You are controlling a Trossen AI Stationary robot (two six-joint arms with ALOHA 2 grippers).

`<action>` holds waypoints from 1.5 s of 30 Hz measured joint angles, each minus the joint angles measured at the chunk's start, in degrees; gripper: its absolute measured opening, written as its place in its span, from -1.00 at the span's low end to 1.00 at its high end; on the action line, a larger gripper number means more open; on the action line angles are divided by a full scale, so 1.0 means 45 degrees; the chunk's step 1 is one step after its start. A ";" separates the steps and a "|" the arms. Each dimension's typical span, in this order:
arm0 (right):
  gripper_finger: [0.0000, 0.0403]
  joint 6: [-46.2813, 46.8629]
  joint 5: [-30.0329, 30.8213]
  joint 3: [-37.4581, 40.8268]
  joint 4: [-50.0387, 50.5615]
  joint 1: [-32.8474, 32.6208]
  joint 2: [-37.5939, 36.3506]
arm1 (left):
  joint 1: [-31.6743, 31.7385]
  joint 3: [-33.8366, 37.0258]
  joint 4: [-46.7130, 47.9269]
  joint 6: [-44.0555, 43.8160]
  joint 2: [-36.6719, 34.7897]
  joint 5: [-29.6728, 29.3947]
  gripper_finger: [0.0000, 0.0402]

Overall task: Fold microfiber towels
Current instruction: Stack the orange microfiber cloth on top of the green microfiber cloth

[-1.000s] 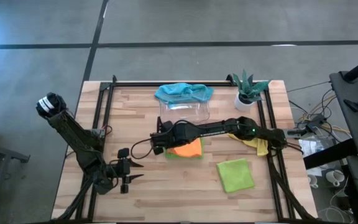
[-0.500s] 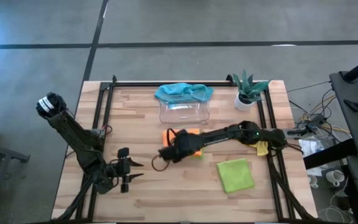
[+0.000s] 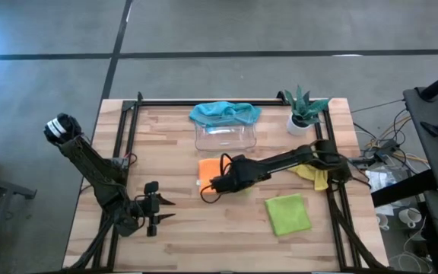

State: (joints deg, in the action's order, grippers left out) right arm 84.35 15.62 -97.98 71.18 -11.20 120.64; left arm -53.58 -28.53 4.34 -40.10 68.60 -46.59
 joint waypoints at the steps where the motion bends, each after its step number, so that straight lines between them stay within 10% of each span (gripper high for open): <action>1: -0.10 -0.0026 0.0009 0.0547 -0.0765 0.0038 -0.0268 | 0.0000 0.0004 -0.0005 -0.0001 0.0000 0.0000 -0.25; 17: -0.19 0.0842 -0.0493 0.5268 -0.6049 0.0248 -0.1881 | 0.0335 0.0005 -0.0065 -0.0003 0.0000 -0.0044 -0.25; 38: -0.91 0.0081 -0.0128 0.4610 -0.6073 0.0243 -0.1890 | 0.0335 0.0175 -0.0194 0.0001 0.0000 -0.0039 -0.25; 45: -0.89 0.0173 -0.0165 0.4527 -0.6026 0.0243 -0.1890 | 0.0335 0.0175 -0.0194 0.0001 0.0000 -0.0039 -0.25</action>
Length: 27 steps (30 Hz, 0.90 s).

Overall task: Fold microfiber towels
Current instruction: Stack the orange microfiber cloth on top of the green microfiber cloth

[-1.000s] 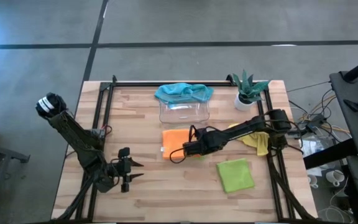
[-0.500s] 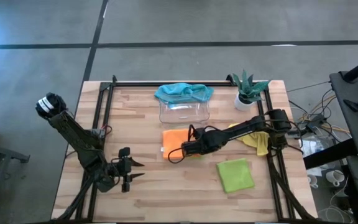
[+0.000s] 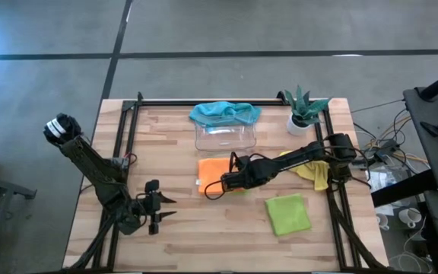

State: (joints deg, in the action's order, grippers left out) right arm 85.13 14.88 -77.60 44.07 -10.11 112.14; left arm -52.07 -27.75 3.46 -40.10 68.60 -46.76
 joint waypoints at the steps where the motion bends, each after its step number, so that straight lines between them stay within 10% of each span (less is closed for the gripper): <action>1: -0.86 0.0057 -0.0031 -0.0005 -0.0001 0.0000 0.0000 | 0.0000 0.0000 0.0000 0.0000 0.0000 0.0000 -0.25; 12: -0.39 0.0085 -0.0359 -0.0328 -0.0381 0.0000 0.0001 | 0.0000 0.0000 0.0001 0.0000 0.0000 0.0005 -0.25; 27: -0.49 -0.0878 -0.0174 -0.1391 -0.0510 0.0000 0.0091 | 0.0000 0.0000 0.0002 0.0005 0.0000 0.0008 -0.25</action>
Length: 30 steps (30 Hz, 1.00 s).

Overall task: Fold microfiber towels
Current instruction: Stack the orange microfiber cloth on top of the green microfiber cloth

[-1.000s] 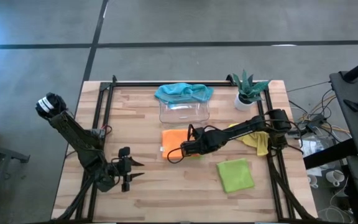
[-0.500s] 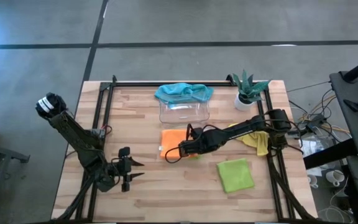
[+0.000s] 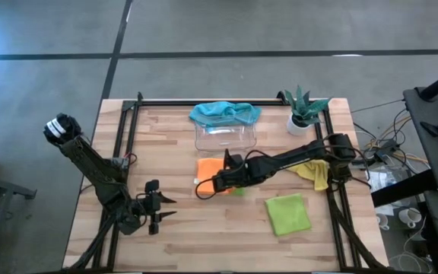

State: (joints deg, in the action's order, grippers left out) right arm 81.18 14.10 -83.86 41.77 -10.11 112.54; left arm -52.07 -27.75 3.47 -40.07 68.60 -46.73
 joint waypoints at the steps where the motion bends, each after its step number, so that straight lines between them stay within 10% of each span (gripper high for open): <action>1: -0.50 0.0134 0.0002 0.0101 0.0009 0.0000 0.0052 | 0.0000 0.0000 0.0002 0.0003 0.0000 0.0002 -0.25; 30: -0.94 0.1121 0.0828 -0.0490 0.2709 -0.0337 -0.0268 | -0.0005 0.0010 0.0006 0.0078 0.0005 0.0006 -0.25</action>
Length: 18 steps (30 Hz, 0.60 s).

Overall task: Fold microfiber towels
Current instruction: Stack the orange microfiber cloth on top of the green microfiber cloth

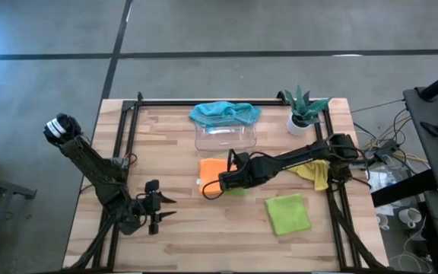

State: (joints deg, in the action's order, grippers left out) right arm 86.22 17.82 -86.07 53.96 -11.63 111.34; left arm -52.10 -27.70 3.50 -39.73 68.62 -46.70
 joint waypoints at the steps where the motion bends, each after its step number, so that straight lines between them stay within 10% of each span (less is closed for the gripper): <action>1: -0.94 0.0092 -0.0007 0.0049 -0.0033 -0.0046 0.0009 | 0.0000 0.0000 -0.0002 -0.0005 0.0000 0.0000 -0.25; 18: -0.66 -0.0036 -0.0735 0.0681 -0.0426 -0.0114 0.0889 | 0.0003 0.0005 -0.0011 -0.0087 0.0000 -0.0002 -0.25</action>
State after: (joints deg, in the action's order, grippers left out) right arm 86.06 14.51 -83.00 52.05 -12.14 115.34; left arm -52.08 -27.68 3.45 -40.12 68.62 -46.70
